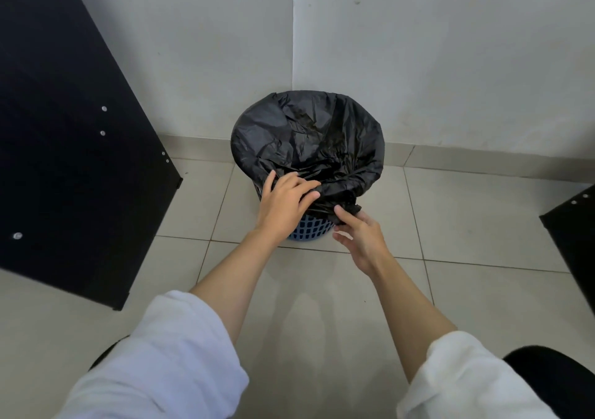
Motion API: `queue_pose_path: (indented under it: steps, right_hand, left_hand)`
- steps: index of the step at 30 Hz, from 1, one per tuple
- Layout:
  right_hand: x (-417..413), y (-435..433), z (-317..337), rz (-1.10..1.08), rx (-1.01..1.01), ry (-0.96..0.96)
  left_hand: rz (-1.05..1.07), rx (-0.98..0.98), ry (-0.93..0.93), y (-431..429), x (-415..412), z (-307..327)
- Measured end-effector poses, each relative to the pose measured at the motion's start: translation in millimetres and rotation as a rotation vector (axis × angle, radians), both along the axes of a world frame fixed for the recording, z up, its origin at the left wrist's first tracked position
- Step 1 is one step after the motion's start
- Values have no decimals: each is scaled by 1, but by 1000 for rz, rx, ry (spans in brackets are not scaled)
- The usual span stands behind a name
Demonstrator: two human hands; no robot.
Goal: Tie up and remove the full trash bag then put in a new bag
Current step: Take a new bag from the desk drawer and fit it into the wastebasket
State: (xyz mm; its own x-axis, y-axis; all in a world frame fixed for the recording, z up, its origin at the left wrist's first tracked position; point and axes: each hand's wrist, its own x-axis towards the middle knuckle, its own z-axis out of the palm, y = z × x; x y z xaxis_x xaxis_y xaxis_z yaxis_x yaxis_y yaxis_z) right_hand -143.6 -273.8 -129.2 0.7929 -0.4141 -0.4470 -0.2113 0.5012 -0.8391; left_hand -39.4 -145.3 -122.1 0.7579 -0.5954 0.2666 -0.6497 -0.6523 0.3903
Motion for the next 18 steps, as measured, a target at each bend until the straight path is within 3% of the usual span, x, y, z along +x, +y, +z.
queue_pose_path:
  steps: [8,12,16,18]
  right_hand:
    - [-15,-7,0,-61,323,-171]
    - [-10,4,-6,-137,374,-168]
    - [-11,6,-14,-142,223,-135]
    - [-14,4,-15,-114,133,-108]
  left_hand:
    - [79,-32,-39,-5,-9,-2]
    - [275,-246,-182,-6,-37,5]
    - [118,-449,174,-14,-66,-2]
    - [182,-531,359,-23,-67,-3]
